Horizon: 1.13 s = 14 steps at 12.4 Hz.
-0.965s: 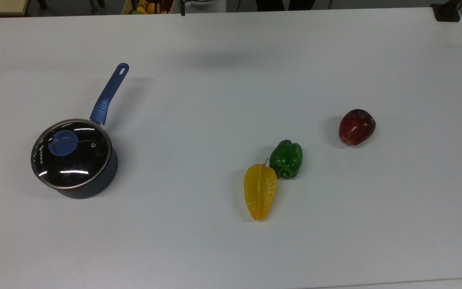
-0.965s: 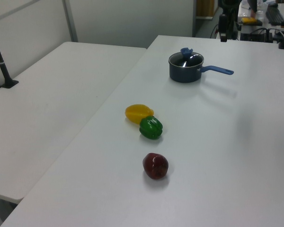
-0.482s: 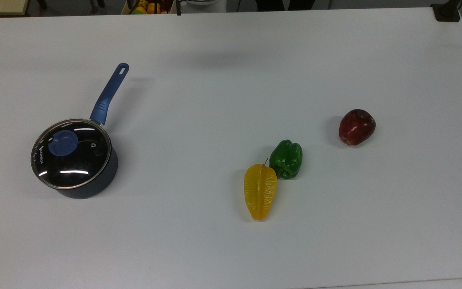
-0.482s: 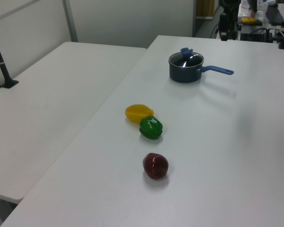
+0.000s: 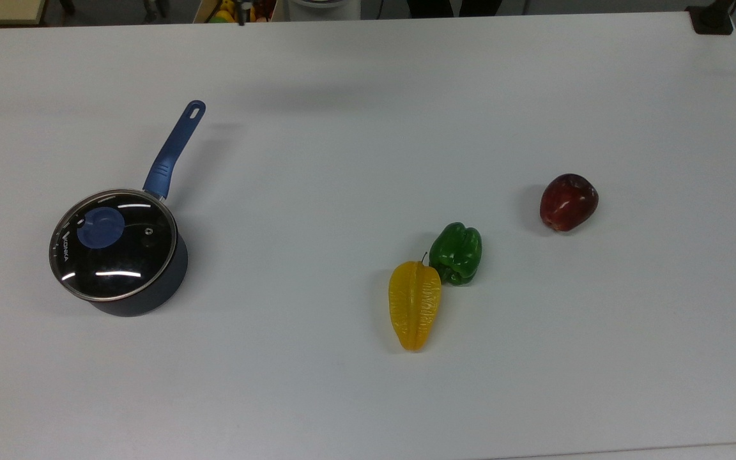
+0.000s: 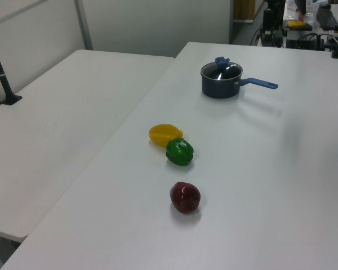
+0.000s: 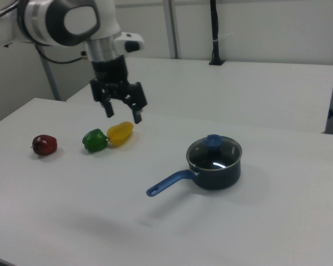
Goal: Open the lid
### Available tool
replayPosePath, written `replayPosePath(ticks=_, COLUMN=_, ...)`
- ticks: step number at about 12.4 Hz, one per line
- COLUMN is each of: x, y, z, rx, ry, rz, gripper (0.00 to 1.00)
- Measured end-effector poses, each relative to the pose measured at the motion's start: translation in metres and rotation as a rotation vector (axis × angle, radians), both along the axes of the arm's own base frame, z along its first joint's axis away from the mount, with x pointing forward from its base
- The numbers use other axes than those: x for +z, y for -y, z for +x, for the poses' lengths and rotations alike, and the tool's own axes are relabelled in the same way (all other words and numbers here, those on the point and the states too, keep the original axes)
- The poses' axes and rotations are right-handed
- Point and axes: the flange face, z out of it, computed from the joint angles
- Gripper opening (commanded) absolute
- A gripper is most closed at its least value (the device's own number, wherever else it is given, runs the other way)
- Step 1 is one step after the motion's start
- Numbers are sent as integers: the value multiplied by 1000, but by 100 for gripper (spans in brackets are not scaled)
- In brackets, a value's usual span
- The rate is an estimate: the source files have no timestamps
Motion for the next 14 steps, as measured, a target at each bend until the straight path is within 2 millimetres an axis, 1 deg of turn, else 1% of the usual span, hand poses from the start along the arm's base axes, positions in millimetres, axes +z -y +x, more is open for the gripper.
replayPosePath(ticks=1, x=1, y=22, z=7, rx=-22, ry=27, rz=20, gripper=100)
replayPosePath(ticks=2, x=-1, y=50, z=17, rx=-49, ry=64, rz=31, gripper=100)
replayPosePath(ticks=3, x=-8, y=78, z=30, rx=-83, ry=103, rz=32, gripper=100)
replayPosePath(ticks=4, x=-17, y=96, z=41, rx=-103, ry=124, rz=27, gripper=100)
replayPosePath(ticks=6, x=-37, y=122, z=60, rx=-117, ry=177, rz=3, gripper=100)
replayPosePath(ticks=7, x=-50, y=133, z=70, rx=-118, ry=201, rz=-11, gripper=100)
replayPosePath(ticks=8, x=-67, y=147, z=81, rx=-115, ry=234, rz=-30, gripper=100)
replayPosePath(ticks=11, x=-96, y=160, z=99, rx=-79, ry=285, rz=-36, gripper=100)
replayPosePath(ticks=14, x=-121, y=157, z=114, rx=-58, ry=305, rz=-41, gripper=100)
